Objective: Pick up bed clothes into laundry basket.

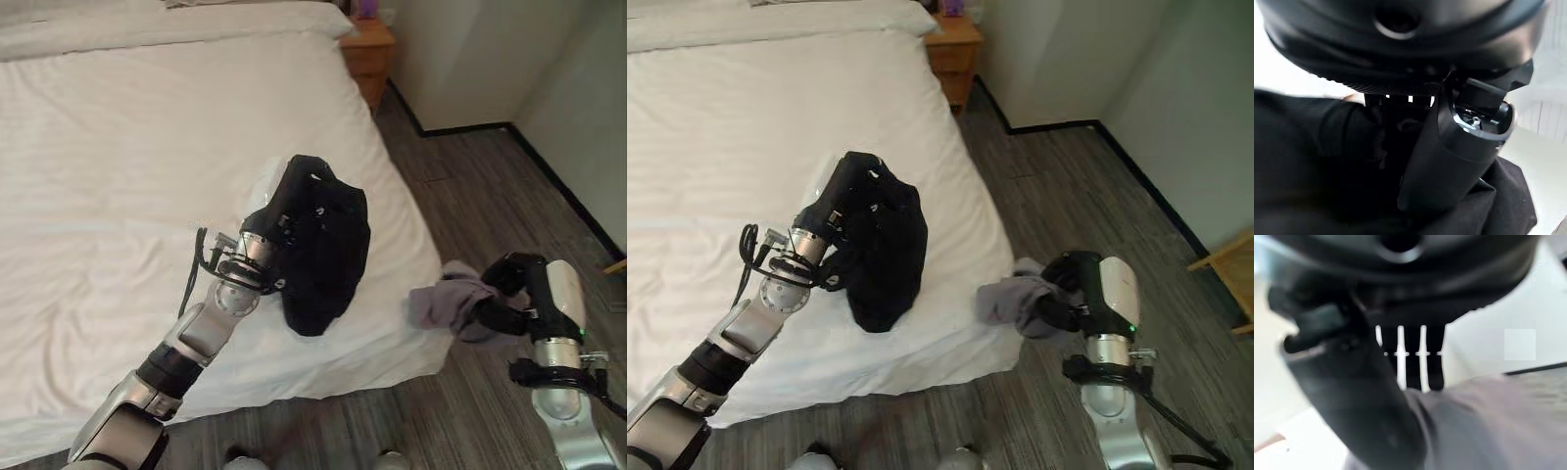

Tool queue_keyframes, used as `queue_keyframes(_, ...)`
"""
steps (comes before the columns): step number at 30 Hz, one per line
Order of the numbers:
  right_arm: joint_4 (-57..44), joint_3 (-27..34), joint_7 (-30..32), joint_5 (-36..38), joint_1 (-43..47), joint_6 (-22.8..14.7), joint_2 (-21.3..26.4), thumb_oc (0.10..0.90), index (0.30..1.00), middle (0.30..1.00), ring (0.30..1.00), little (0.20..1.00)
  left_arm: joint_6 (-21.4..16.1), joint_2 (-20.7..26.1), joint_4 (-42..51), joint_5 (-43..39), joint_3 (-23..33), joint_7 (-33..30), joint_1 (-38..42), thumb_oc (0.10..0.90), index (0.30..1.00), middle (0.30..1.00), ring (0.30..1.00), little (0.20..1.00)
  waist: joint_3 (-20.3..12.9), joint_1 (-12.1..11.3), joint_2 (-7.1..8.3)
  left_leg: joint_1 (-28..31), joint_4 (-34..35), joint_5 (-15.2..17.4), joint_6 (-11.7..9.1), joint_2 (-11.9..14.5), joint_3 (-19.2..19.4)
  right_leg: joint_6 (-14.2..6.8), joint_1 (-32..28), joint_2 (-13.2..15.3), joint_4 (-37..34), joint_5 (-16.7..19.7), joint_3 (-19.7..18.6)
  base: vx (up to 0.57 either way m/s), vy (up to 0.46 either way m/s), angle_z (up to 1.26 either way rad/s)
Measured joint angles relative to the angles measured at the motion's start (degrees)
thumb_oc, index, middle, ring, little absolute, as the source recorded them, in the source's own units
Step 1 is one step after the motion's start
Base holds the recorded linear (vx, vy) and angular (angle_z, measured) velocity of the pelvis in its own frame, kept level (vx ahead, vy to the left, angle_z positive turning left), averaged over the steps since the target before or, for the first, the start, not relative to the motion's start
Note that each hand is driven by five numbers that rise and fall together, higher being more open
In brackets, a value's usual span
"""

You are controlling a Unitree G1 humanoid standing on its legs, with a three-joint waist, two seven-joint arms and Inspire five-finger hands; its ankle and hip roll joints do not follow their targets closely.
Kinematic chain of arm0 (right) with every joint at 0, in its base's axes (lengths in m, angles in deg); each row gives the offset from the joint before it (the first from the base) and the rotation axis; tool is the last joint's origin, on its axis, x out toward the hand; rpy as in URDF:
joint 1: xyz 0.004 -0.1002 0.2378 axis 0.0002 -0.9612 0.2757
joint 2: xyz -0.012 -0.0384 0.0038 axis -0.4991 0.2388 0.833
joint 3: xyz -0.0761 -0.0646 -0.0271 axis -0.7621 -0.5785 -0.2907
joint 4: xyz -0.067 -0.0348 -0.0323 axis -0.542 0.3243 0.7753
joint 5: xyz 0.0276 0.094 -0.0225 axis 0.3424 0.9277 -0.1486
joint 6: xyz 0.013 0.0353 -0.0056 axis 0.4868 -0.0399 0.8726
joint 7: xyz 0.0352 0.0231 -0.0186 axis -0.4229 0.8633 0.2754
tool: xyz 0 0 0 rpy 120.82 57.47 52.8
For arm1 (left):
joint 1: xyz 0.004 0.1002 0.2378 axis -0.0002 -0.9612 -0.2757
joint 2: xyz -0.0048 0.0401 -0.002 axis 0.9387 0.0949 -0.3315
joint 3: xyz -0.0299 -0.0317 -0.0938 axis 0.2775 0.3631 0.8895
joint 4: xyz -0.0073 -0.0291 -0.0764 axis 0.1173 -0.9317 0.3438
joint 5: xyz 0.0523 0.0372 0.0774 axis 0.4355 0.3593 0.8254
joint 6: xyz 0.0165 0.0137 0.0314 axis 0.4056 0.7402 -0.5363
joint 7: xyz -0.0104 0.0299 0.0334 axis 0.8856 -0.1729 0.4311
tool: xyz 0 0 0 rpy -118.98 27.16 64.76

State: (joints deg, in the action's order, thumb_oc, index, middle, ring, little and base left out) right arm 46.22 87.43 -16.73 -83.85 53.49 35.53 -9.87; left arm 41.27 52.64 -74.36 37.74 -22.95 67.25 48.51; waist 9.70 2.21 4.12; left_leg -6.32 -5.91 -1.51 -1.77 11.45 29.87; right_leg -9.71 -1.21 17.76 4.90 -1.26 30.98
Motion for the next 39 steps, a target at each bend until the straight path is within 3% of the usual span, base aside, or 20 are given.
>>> queue_keyframes(1,1.2,-11.4,-0.9,-5.3,13.5,0.5,-2.9,0.400,0.300,0.300,0.300,0.300,-2.4,0.5,9.7,0.8,8.5,-0.3,-11.4,0.400,0.300,0.300,0.300,0.300,0.9,-1.4,-3.09,4.1,0.3,-5.3,-1.7,6.7,15.8,2.3,7.0,-4.7,5.1,-1.0,-3.5,-0.29,-0.680,-2.92)
queue_keyframes(4,-0.5,-17.8,-2.1,-11.4,8.8,-2.5,-2.7,0.400,0.300,0.300,0.300,0.300,-1.7,-4.2,6.5,1.1,7.3,1.5,-17.1,0.400,0.300,0.300,0.300,0.300,1.0,-2.5,-2.41,9.8,-4.3,-4.4,-5.4,14.5,18.0,5.0,-5.1,-10.3,-3.9,0.1,-4.8,-0.05,-0.372,-1.49)
queue_keyframes(5,0.4,-14.4,-1.8,-12.4,9.1,-2.2,-1.1,0.400,0.300,0.300,0.300,0.300,-2.2,-5.7,6.4,1.1,7.8,1.0,-16.5,0.400,0.300,0.300,0.300,0.300,0.3,-2.1,-4.17,7.6,-0.5,-8.3,-6.3,14.8,16.0,5.5,-4.3,-11.7,-4.6,-0.5,-5.1,-0.07,-0.880,-0.44)
queue_keyframes(6,2.8,-12.1,-1.3,-13.5,8.8,-2.6,0.2,0.400,0.300,0.300,0.300,0.300,-2.1,-8.4,6.5,-0.1,7.3,-0.3,-17.3,0.400,0.300,0.300,0.300,0.300,0.3,-1.3,-6.59,5.5,-3.1,-19.4,-9.2,15.5,8.8,7.8,-1.0,-12.6,-0.2,-2.1,-5.0,-0.02,-0.837,-1.80)
queue_keyframes(7,6.9,-11.4,0.1,-14.4,8.7,-2.2,-5.4,0.400,0.300,0.300,0.300,0.300,-2.5,-9.3,7.9,-2.7,8.4,-3.2,-22.6,0.400,0.300,0.300,0.300,0.300,-0.4,-4.7,-5.55,6.0,-8.0,-23.3,-9.0,17.1,-3.1,15.1,5.7,-12.1,11.3,-5.7,-0.1,-0.13,-0.458,-3.28)
queue_keyframes(8,7.8,-12.6,0.1,-14.3,4.9,1.0,-8.9,0.400,0.300,0.300,0.300,0.300,-1.9,-9.7,5.7,-5.3,9.0,-4.1,-23.8,0.400,0.300,0.300,0.300,0.300,0.6,-7.9,1.24,4.9,-19.0,-28.1,-3.7,15.0,-11.1,22.8,3.8,-16.8,0.9,0.8,-5.6,-0.14,-0.563,-3.70)
queue_keyframes(9,7.8,-14.7,0.0,-14.5,3.6,2.2,-4.4,0.400,0.300,0.300,0.300,0.300,-0.8,-11.6,-0.5,-6.0,6.9,-3.5,-20.2,0.400,0.300,0.300,0.300,0.300,0.3,-5.6,1.53,1.9,-30.5,-19.2,-4.8,9.6,-23.2,19.8,-0.1,-15.9,-3.6,0.5,-6.9,-0.09,-0.471,-2.67)
queue_keyframes(11,5.8,-14.7,0.8,-14.6,4.3,2.6,0.2,0.400,0.300,0.300,0.300,0.300,-0.6,-13.3,-1.6,-6.9,2.9,-2.9,-14.7,0.400,0.300,0.300,0.300,0.300,0.5,-2.5,2.26,-3.8,-48.1,-20.7,-1.4,-1.5,-31.4,21.6,2.9,-13.6,-1.3,-0.3,-10.9,0.04,-0.307,-0.81)
queue_keyframes(13,4.4,-16.0,0.7,-14.8,11.6,2.4,0.7,0.400,0.300,0.300,0.300,0.300,-2.7,-15.0,1.1,-8.5,-3.0,-1.9,-8.5,0.400,0.300,0.300,0.300,0.300,2.4,-2.4,0.43,-13.2,-69.7,-2.6,-2.8,-17.5,-33.2,19.0,1.7,-14.6,-5.3,3.1,-19.9,0.30,-0.060,-1.48)
queue_keyframes(15,4.2,-17.4,0.8,-14.8,12.1,2.2,0.9,0.400,0.300,0.300,0.300,0.300,-3.5,-17.3,1.0,-10.2,-3.5,-1.3,-7.4,0.400,0.300,0.300,0.300,0.300,2.7,-2.5,-1.26,-16.1,-59.2,2.9,-0.6,-16.9,-28.9,17.7,-0.2,-17.1,-6.0,1.7,-23.0,0.30,0.079,-1.19)
queue_keyframes(18,5.4,-19.2,1.4,-15.1,13.0,2.1,1.4,0.400,0.300,0.300,0.300,0.300,-6.3,-19.5,0.0,-12.6,-3.3,-1.0,-8.7,0.400,0.300,0.300,0.300,0.300,2.0,-6.0,-6.66,-17.1,-15.9,3.2,1.7,-15.4,-24.6,8.1,-1.1,-20.9,-6.3,-3.1,-25.5,0.44,0.041,-1.45)
queue_keyframes(19,5.8,-19.9,1.3,-15.3,13.0,2.0,2.1,0.400,0.300,0.300,0.300,0.300,-6.3,-19.6,-0.1,-13.0,-3.2,-1.1,-9.2,0.400,0.300,0.300,0.300,0.300,2.4,-7.9,-7.43,-15.9,-8.9,2.4,2.3,-14.9,-23.8,7.8,-0.3,-21.8,-4.2,-4.6,-25.4,0.19,-0.043,-1.61)
queue_keyframes(21,5.7,-21.6,1.0,-16.1,9.3,1.9,3.1,0.400,0.300,0.300,0.300,0.300,-6.0,-17.5,-0.5,-13.6,-3.5,-1.1,-11.0,0.400,0.300,0.300,0.300,0.300,1.9,-8.1,-7.21,-13.4,-1.2,-0.7,3.7,-14.7,-21.0,17.6,-4.7,-24.5,-5.6,-3.1,-24.3,0.30,-0.086,-0.95)
queue_keyframes(23,5.8,-21.7,0.7,-16.1,6.7,2.2,2.4,0.400,0.300,0.300,0.300,0.300,-6.0,-16.8,-1.1,-13.5,-3.9,-1.1,-11.4,0.400,0.300,0.300,0.300,0.300,2.1,-7.4,-4.74,-11.9,-2.8,-1.2,6.0,-17.5,-20.8,17.0,-7.2,-24.4,-5.8,-4.8,-25.4,0.33,-0.126,-0.32)
queue_keyframes(24,6.4,-22.2,0.5,-16.1,5.8,2.3,2.0,0.400,0.300,0.300,0.300,0.300,-5.7,-16.3,-1.5,-13.6,-4.0,-1.3,-11.7,0.400,0.300,0.300,0.300,0.300,2.2,-6.9,-2.21,-9.6,-2.4,-1.5,7.2,-19.4,-20.9,15.4,-8.3,-24.5,-5.4,-5.7,-25.6,0.23,-0.089,-0.38)
queue_keyframes(26,6.8,-22.6,0.3,-16.1,4.3,2.6,1.8,0.400,0.300,0.300,0.300,0.300,-5.5,-15.8,-1.9,-13.5,-4.9,-1.7,-12.3,0.400,0.300,0.300,0.300,0.300,1.7,-6.7,-3.39,-3.2,2.5,-4.6,13.6,-18.6,-20.2,10.5,-5.2,-29.4,4.8,-8.3,-26.3,0.25,-0.091,-0.53)
queue_keyframes(27,7.2,-22.6,0.3,-16.1,3.7,3.0,-0.9,0.400,0.300,0.300,0.300,0.300,-5.4,-14.4,-3.2,-13.5,-5.6,-1.9,-12.0,0.400,0.300,0.300,0.300,0.300,2.3,-6.9,-1.90,0.9,7.7,-8.3,12.8,-16.6,-23.7,1.2,3.2,-29.1,23.7,-10.4,-24.5,0.16,-0.078,-0.23)
queue_keyframes(32,4.5,-20.8,0.4,-16.1,3.9,2.6,-1.0,0.400,0.300,0.300,0.300,0.300,-2.7,-15.3,-3.7,-11.6,-6.9,-3.7,-11.1,0.400,0.300,0.300,0.300,0.300,5.1,-1.1,-4.87,5.1,8.2,-5.2,10.7,-14.3,-30.7,-1.0,18.2,-17.2,44.1,-11.5,-26.7,0.27,0.029,0.48)
queue_keyframes(35,5.2,-22.3,-0.2,-16.3,6.5,2.4,-0.8,0.400,0.300,0.300,0.300,0.300,-1.8,-15.2,-8.1,-6.7,-6.9,-4.1,-6.0,0.400,0.300,0.300,0.300,0.300,7.4,-0.7,-9.26,7.5,6.1,0.3,8.1,-9.5,-34.2,0.5,22.4,-9.8,20.6,-8.9,-26.6,0.46,-0.170,0.46)
queue_keyframes(39,5.8,-23.2,-0.9,-16.5,6.5,1.8,-1.4,0.400,0.300,0.300,0.300,0.300,-1.2,-13.7,-10.8,-2.8,-1.3,-4.2,-5.8,0.400,0.300,0.300,0.300,0.300,6.3,0.3,-5.29,11.3,7.3,5.3,0.5,-7.5,-37.2,-2.0,20.0,-3.2,-2.9,-1.1,-24.0,0.50,-0.240,0.72)
